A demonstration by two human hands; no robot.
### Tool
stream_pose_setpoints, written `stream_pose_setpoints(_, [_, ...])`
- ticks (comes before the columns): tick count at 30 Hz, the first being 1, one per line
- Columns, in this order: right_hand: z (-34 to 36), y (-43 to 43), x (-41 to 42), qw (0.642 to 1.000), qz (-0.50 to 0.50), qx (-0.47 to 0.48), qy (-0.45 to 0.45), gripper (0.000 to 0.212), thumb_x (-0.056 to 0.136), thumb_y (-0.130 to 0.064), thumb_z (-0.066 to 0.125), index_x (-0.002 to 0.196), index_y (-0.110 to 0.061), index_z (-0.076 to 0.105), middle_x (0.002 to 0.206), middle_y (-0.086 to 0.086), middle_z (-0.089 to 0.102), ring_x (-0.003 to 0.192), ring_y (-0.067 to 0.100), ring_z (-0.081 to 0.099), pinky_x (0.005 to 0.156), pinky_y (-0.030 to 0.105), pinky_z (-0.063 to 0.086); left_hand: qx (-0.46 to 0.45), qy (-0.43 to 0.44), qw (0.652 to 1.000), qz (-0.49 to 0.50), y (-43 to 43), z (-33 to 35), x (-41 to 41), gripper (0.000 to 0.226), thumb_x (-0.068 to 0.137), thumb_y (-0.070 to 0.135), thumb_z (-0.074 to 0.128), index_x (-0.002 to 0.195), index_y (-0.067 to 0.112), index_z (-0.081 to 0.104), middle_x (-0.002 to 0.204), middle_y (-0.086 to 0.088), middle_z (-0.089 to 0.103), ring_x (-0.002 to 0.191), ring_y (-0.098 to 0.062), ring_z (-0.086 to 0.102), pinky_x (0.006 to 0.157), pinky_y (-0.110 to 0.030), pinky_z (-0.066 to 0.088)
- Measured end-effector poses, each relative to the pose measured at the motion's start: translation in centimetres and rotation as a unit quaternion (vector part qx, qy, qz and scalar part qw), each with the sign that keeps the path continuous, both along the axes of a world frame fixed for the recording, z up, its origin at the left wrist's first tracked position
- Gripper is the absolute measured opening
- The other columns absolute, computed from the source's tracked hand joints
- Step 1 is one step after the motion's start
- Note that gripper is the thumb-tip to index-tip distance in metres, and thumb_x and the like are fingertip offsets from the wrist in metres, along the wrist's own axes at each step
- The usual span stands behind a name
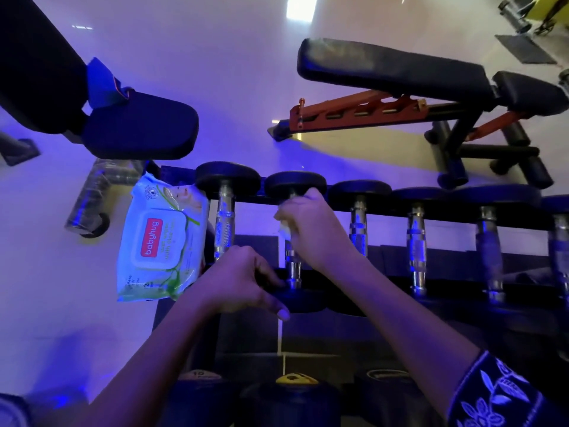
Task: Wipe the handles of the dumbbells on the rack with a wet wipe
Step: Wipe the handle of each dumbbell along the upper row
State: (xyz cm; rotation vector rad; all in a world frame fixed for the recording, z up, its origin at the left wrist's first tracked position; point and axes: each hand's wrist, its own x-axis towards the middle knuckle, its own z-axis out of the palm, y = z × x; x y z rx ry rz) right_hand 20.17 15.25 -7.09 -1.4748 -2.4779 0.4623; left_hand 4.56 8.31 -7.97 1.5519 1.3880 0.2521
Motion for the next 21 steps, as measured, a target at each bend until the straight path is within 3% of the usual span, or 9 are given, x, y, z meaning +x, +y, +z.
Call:
stream_pose_setpoints(3, [-0.4,-1.5,0.2,1.0,0.022,-0.008,0.016,0.029,0.075,0.002,0.053,0.094,-0.012,0.069,0.094,-0.003,0.066,0.085,0.015,0.032,0.071,0.034,0.045,-0.001,-0.004,1.0,0.005,0.0,0.1,0.0,0.05,0.044,0.044,0.095,0.09,0.028,0.079,0.08,0.016,0.074,0.076,0.001,0.066,0.071,-0.025,0.052])
stream_pose_setpoints(5, [-0.7,-3.2,1.2,0.997,0.026,-0.033,0.061,0.03,0.073,-0.002,0.049,0.09,-0.015,0.07,0.093,-0.005,0.067,0.084,0.016,0.041,0.073,0.028,0.04,0.008,-0.002,1.0,0.003,0.0,0.0,0.0,0.048,0.044,0.042,0.095,0.088,0.029,0.079,0.073,0.016,0.073,0.069,0.004,0.062,0.065,-0.023,0.049])
stream_pose_setpoints(7, [-0.2,-4.4,2.5,0.991,-0.017,-0.05,0.12,0.029,0.074,-0.003,0.053,0.093,-0.019,0.07,0.094,-0.006,0.067,0.087,0.018,0.054,0.077,0.028,0.043,0.019,0.003,1.0,-0.003,0.0,0.0,-0.1,0.046,0.045,0.042,0.095,0.086,0.029,0.079,0.066,0.02,0.07,0.062,0.007,0.058,0.059,-0.015,0.043])
stream_pose_setpoints(9, [0.9,-4.8,3.8,0.977,-0.089,-0.055,0.185,0.035,0.076,0.001,0.061,0.099,-0.023,0.071,0.093,-0.004,0.065,0.084,0.008,0.058,0.075,0.018,0.044,0.032,0.001,0.999,-0.011,-0.1,0.1,-0.1,0.045,0.046,0.045,0.094,0.085,0.028,0.079,0.066,0.021,0.07,0.063,0.007,0.061,0.06,-0.012,0.044])
stream_pose_setpoints(12, [2.3,-4.2,6.5,0.951,-0.181,-0.045,0.245,0.034,0.079,0.008,0.064,0.097,-0.019,0.074,0.089,-0.002,0.059,0.074,-0.005,0.055,0.066,0.005,0.04,0.032,-0.093,0.994,0.054,-0.4,0.6,0.2,0.035,0.05,0.04,0.091,0.076,0.02,0.079,0.071,0.005,0.074,0.068,-0.005,0.068,0.066,-0.025,0.054])
stream_pose_setpoints(16, [2.1,-3.5,9.9,0.943,-0.242,-0.022,0.226,0.03,0.078,0.007,0.066,0.084,-0.021,0.075,0.088,-0.006,0.057,0.074,-0.007,0.055,0.063,0.007,0.044,0.057,-0.213,0.965,0.145,-0.9,1.0,2.0,0.027,0.059,0.028,0.086,0.081,0.015,0.079,0.078,-0.005,0.076,0.073,-0.013,0.069,0.074,-0.029,0.054])
stream_pose_setpoints(21, [0.7,-3.9,12.2,0.935,-0.266,-0.017,0.234,0.009,0.076,-0.012,0.076,0.08,-0.02,0.074,0.084,-0.012,0.055,0.076,0.004,0.059,0.066,0.026,0.053,0.156,-0.161,0.97,0.089,-1.0,1.7,6.8,0.035,0.063,0.039,0.085,0.094,0.027,0.076,0.089,0.013,0.075,0.087,-0.001,0.07,0.078,-0.017,0.054])
